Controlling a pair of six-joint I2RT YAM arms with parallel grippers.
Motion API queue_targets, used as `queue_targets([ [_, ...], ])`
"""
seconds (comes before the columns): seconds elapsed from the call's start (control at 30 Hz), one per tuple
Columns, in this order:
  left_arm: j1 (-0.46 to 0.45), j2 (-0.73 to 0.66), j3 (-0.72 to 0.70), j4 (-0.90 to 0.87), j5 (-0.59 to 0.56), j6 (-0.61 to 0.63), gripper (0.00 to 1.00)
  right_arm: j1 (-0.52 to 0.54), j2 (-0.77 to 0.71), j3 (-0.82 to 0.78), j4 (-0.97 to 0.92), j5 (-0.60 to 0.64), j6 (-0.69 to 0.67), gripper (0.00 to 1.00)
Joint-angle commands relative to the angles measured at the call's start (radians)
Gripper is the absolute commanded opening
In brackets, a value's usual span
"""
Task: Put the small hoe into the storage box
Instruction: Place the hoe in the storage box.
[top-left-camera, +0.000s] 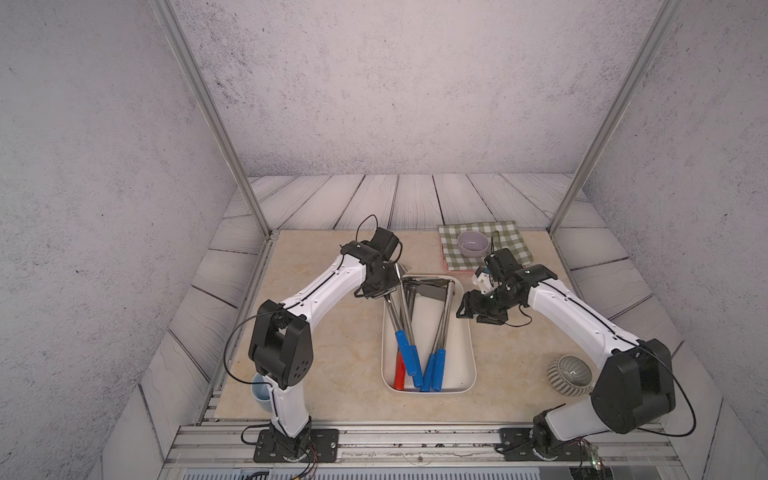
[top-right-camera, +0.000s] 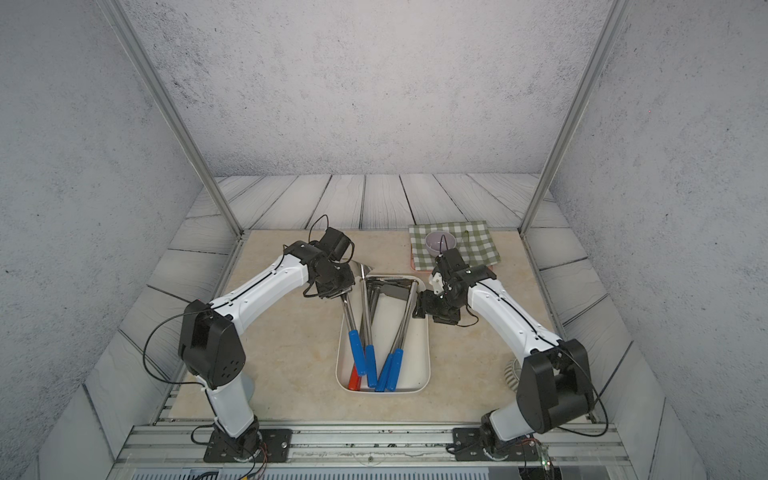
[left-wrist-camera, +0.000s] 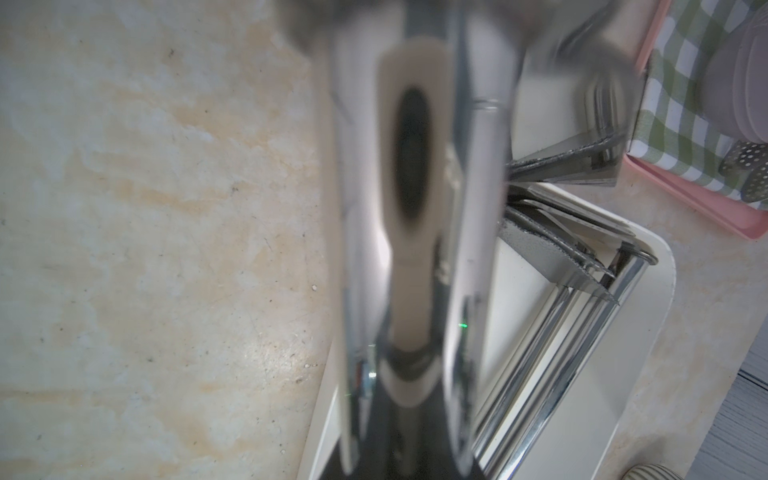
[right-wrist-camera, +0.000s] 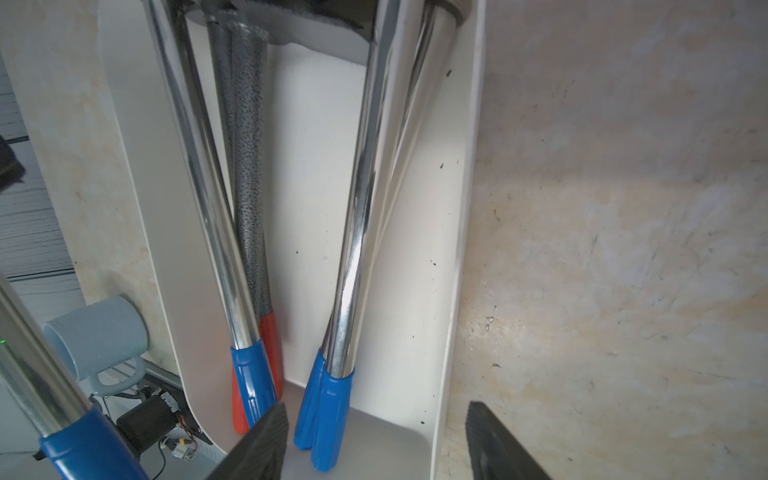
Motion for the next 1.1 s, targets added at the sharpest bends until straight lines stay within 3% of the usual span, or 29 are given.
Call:
queue_targets([
  [0.0, -0.009, 0.001, 0.049, 0.023, -0.004, -0.006, 0.00, -0.003, 0.006, -0.013, -0.007, 0.015, -0.015, 0.70],
  [1.07, -0.015, 0.102, 0.103, 0.077, 0.008, -0.010, 0.00, -0.003, 0.056, -0.066, 0.034, 0.001, -0.019, 0.70],
])
